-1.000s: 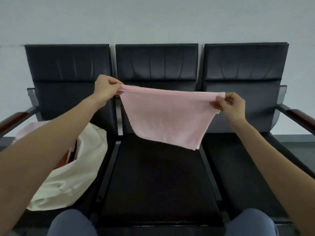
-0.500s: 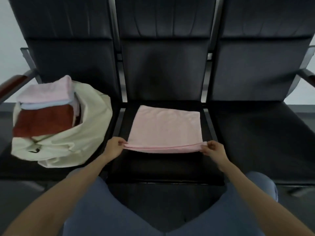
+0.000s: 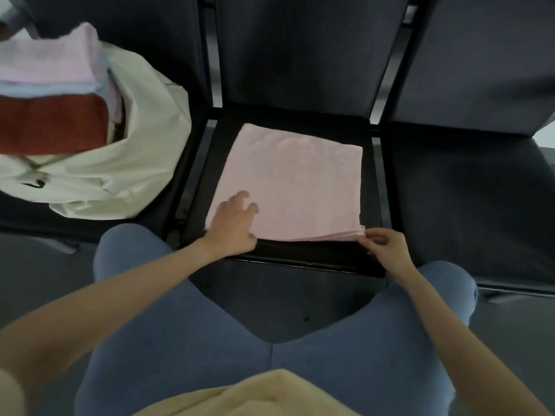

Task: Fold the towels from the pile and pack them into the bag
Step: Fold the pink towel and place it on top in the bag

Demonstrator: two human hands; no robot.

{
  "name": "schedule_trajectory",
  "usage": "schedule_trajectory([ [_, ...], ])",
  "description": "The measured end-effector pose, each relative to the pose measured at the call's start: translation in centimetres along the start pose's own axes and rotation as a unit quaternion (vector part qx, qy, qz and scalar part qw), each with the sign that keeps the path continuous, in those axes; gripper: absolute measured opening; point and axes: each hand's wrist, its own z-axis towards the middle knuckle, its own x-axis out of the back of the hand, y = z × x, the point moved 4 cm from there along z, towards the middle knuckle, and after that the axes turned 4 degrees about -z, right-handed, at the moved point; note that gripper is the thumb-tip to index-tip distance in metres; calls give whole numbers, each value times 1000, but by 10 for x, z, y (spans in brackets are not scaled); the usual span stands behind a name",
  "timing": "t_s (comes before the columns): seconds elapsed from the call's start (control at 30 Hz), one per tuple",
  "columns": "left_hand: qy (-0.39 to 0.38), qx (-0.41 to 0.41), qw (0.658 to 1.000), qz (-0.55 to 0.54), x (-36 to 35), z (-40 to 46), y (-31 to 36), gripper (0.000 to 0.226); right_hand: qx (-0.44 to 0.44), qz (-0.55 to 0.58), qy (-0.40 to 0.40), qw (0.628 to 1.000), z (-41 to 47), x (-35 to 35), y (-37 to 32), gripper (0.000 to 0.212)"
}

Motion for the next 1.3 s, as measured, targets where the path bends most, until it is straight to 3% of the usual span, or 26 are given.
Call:
schedule_trajectory([
  [0.13, -25, -123, 987, -102, -21, 19, 81, 52, 45, -59, -17, 997, 4, 7, 2, 17],
  [0.27, 6, -137, 972, -189, -40, 44, 137, 44, 80, -78, -35, 993, 7, 10, 0, 8],
  [0.4, 31, -145, 967, -206, -49, 57, 166, 25, 97, -35, -45, 994, 5, 15, -11, 18],
  [0.5, 49, -128, 963, -234, -51, 61, 168, 14, 26, 48, -42, 998, 9, 16, -10, 10],
  [0.6, 59, -121, 961, -241, -45, 63, 165, 15, -65, 109, -7, 992, 30, 15, -6, 24],
  [0.8, 70, -112, 952, -276, -18, 62, 152, 16, -178, 133, 48, 974, 109, -3, -30, 17],
  [1.0, 21, -53, 923, -380, -3, 66, 137, 4, -188, 99, 112, 971, 196, -9, -57, 41],
  [1.07, -18, -27, 913, -407, -4, 68, 133, 11, -186, 90, 119, 971, 211, -8, -67, 47],
  [1.17, -68, 17, 892, -446, -4, 66, 128, 17, -181, 110, 106, 972, 223, -6, -74, 30],
  [1.3, -113, 66, 855, -503, -5, 62, 125, 26, -172, 151, 119, 966, 223, 5, -73, 27],
])
